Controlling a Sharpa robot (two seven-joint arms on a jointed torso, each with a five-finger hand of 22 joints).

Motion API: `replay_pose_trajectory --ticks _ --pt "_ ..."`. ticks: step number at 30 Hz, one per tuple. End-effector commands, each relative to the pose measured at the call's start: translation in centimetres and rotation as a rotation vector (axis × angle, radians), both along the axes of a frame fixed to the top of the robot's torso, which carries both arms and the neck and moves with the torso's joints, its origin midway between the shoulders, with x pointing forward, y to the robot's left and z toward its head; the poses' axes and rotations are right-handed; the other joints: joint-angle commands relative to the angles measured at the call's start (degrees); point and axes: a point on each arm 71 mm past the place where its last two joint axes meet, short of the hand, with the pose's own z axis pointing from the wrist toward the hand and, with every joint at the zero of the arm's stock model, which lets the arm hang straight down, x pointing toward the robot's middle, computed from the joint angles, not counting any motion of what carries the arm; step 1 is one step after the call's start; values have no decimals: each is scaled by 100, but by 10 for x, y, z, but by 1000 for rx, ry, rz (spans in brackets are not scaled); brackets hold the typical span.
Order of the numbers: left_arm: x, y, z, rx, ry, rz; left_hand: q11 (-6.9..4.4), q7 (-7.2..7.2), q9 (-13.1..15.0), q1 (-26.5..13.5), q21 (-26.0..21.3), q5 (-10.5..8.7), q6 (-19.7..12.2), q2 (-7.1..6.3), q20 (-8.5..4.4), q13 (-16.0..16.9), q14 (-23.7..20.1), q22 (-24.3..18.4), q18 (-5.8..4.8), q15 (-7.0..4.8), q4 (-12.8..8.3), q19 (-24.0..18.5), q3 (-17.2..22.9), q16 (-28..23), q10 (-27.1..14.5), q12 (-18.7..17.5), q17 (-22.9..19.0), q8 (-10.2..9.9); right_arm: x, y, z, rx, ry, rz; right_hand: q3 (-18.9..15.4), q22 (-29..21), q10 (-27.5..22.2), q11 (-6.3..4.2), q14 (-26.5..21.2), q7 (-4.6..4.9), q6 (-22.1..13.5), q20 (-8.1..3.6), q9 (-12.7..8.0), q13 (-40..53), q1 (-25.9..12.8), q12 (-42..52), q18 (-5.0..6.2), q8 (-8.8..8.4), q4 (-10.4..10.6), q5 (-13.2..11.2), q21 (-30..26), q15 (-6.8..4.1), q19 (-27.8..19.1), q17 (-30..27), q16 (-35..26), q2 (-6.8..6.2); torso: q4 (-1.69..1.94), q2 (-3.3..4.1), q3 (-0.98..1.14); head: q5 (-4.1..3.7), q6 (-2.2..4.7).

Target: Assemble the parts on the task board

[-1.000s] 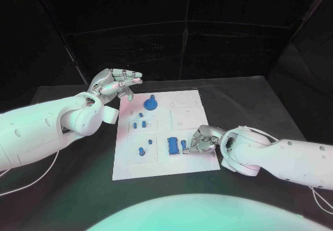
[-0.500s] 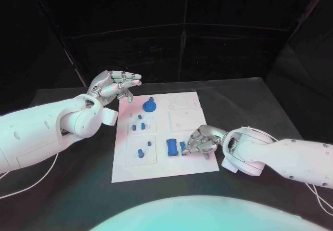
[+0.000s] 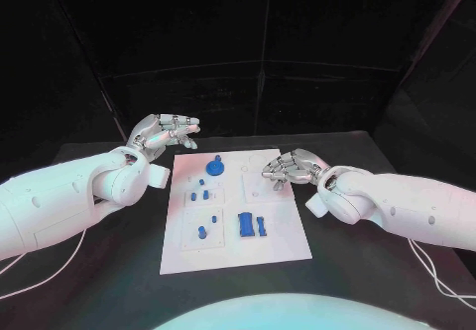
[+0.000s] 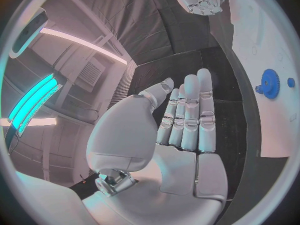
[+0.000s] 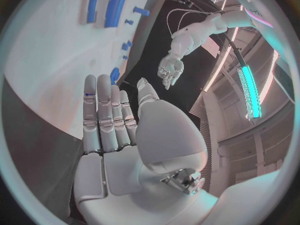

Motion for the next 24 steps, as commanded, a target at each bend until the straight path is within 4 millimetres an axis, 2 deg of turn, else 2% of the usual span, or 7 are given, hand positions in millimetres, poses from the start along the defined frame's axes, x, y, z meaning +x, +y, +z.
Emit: replay_pose_trajectory --ticks 1,7,17,18,21,22,24 --pt "6 2 -3 -9 18 50 59 47 -4 31 -387 -34 46 11 84 -104 -176 -275 -4 91 34 -329 35 -739 4 -159 -342 36 22 -3 6 219 -36 -84 -55 -258 19 75 -401 90 86 152 -181 -689 87 -480 -10 -182 -22 14 -475 130 -289 -334 -616 83 14 -158 -46 -7 156" --pt "16 1 -14 -5 20 89 183 74 -21 9 -1318 -32 -34 -4 428 -155 -332 -1079 13 375 110 -941 207 -2379 112 -830 -1020 -142 55 2 7 319 -83 -134 -90 -782 1026 91 258 71 801 323 -797 -2937 192 -1788 56 -958 -241 -34 -1312 156 96 -1722 -2324 305 37 -250 -43 57 353" --pt "23 6 -27 -27 20 176 312 69 -26 1 -2043 -38 -84 -57 744 -156 -418 -1917 44 623 153 -1402 80 -3610 143 -1624 -1516 -461 73 17 6 375 -112 -134 -66 -962 1255 155 343 133 964 399 -1082 -3629 77 -2244 73 -1319 -477 -145 -1811 297 89 -2297 -3099 348 90 -311 14 144 576" --pt "22 3 -28 4 38 131 7 -257 -399 -2202 -2473 -196 -1726 294 296 -509 -2132 -2400 -304 347 491 -2791 -625 -3896 -1600 -1825 -1689 -625 72 15 3 305 -93 -153 199 -1333 -684 -81 -1695 -199 -774 -12 -1251 -4019 -2272 -2495 -295 -1684 -730 -536 -2275 -278 -1523 -2626 -3240 162 70 -287 -12 122 528" --pt "21 2 -29 3 38 135 -19 -304 -399 -2516 -2473 -603 -1993 294 228 -509 -2376 -2504 -304 338 491 -3024 -752 -3978 -1865 -1887 -2131 -1049 71 15 3 309 -95 -159 251 -1333 -956 -120 -2015 -257 -1018 -38 -1674 -4019 -2658 -2559 -295 -1684 -730 -613 -2372 -278 -1788 -2702 -3641 149 69 -284 -2 137 555" --pt "20 2 -29 3 38 138 -43 -331 -399 -2699 -2473 -603 -2129 294 191 -509 -2516 -2546 -305 316 491 -3140 -814 -4008 -2008 -1907 -2131 -1049 70 15 4 311 -97 -163 272 -1333 -1113 -140 -2183 -286 -1158 -69 -1674 -4019 -2854 -2578 -295 -1684 -730 -647 -2412 -278 -1922 -2730 -3641 -259 69 -281 6 149 576" --pt "17 0 -29 2 37 148 -90 -384 -399 -3061 -2473 -603 -2402 294 120 -509 -2798 -2629 -376 274 491 -3371 -933 -4059 -2295 -1941 -2131 -1049 68 16 6 319 -101 -175 310 -1333 -1416 -179 -2504 -338 -1428 -130 -1674 -4019 -3231 -2623 -306 -1684 -730 -713 -2488 -278 -2178 -2784 -3641 -259 67 -273 28 182 634"
